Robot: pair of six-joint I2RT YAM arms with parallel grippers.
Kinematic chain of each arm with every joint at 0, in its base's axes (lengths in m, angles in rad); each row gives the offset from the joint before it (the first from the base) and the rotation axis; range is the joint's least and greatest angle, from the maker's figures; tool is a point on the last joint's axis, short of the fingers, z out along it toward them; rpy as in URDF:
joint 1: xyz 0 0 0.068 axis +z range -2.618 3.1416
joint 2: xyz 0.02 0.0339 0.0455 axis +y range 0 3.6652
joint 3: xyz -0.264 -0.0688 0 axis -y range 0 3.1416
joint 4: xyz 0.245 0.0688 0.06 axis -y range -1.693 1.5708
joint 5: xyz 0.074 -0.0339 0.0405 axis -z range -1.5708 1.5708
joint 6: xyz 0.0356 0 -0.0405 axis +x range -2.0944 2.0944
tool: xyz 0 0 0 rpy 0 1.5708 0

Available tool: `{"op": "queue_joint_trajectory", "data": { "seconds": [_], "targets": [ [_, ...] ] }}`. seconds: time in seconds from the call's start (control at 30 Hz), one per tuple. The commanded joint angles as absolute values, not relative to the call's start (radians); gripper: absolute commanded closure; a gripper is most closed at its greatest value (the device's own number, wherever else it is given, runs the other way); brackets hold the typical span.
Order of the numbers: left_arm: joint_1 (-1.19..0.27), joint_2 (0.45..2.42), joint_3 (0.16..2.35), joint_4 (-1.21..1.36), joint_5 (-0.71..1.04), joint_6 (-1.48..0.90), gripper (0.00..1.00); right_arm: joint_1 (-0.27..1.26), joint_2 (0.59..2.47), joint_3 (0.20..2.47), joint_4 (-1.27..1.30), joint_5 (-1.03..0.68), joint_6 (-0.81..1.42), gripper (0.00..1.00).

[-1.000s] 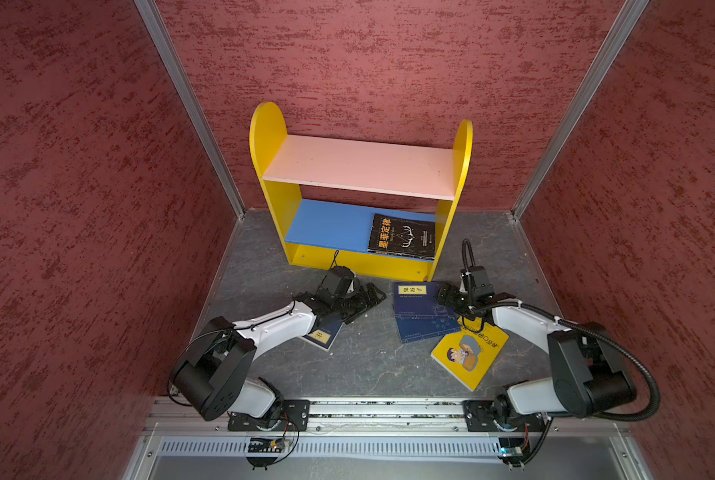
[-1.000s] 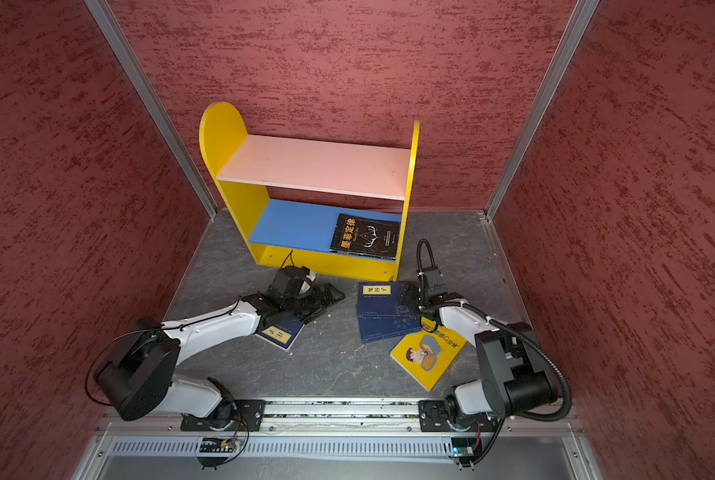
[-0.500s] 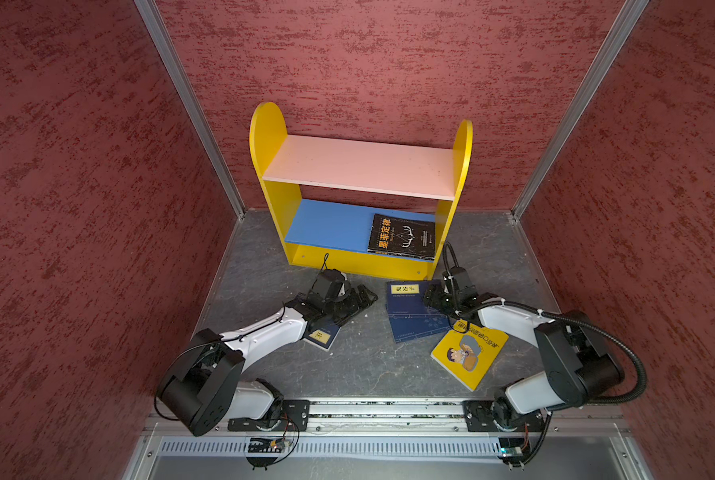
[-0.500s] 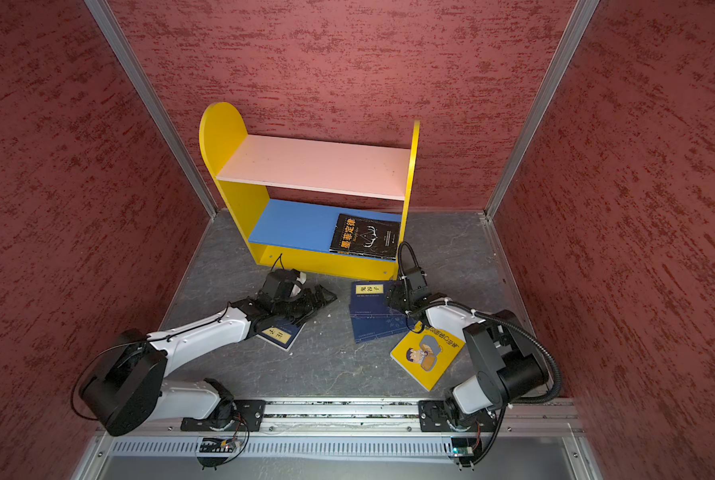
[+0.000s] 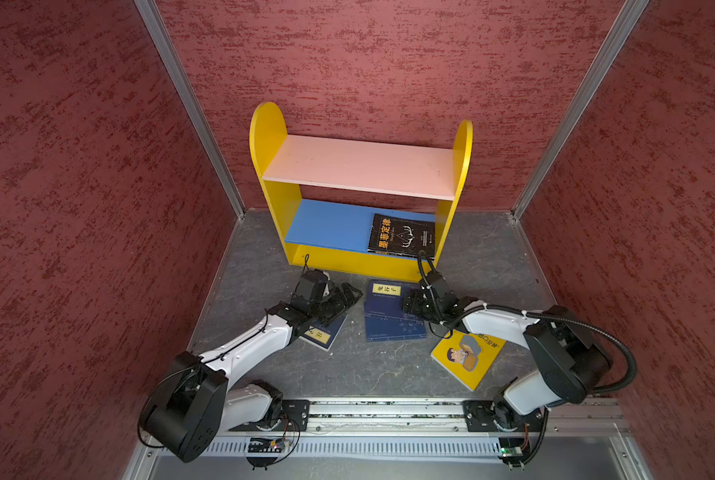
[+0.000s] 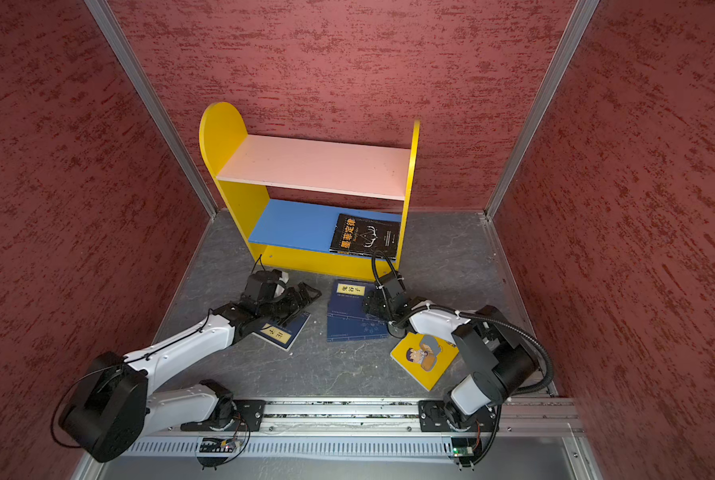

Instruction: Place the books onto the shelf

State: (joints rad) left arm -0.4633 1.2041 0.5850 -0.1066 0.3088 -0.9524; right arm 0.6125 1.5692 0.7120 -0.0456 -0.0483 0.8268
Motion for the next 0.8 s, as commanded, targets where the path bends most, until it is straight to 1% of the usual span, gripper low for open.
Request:
{"op": "queue_joint_trajectory", "data": {
  "seconds": [0.0,0.27,0.47,0.57,0.6,0.67,0.77],
  "targets": [
    [-0.430,1.152,0.572,-0.153,0.299,-0.921,0.01,0.649,1.625,0.756,-0.035,-0.050,0.850,0.15],
    [-0.365,1.040,0.551,-0.242,0.293,-0.895,0.01,0.726,1.736,0.861,-0.005,-0.098,0.822,0.15],
    [-0.342,1.000,0.527,-0.251,0.287,-0.909,0.01,0.755,1.754,0.909,-0.014,-0.109,0.815,0.14],
    [-0.343,0.995,0.530,-0.251,0.295,-0.900,0.01,0.755,1.721,0.923,-0.063,-0.046,0.801,0.12],
    [-0.342,0.994,0.532,-0.244,0.305,-0.890,0.01,0.754,1.703,0.926,-0.081,-0.011,0.796,0.10],
    [-0.356,0.990,0.545,-0.221,0.343,-0.850,0.01,0.747,1.667,0.930,-0.123,0.043,0.780,0.02],
    [-0.435,0.980,0.591,-0.229,0.317,-0.769,0.01,0.715,1.596,0.921,-0.195,0.122,0.766,0.01]
  ]
}}
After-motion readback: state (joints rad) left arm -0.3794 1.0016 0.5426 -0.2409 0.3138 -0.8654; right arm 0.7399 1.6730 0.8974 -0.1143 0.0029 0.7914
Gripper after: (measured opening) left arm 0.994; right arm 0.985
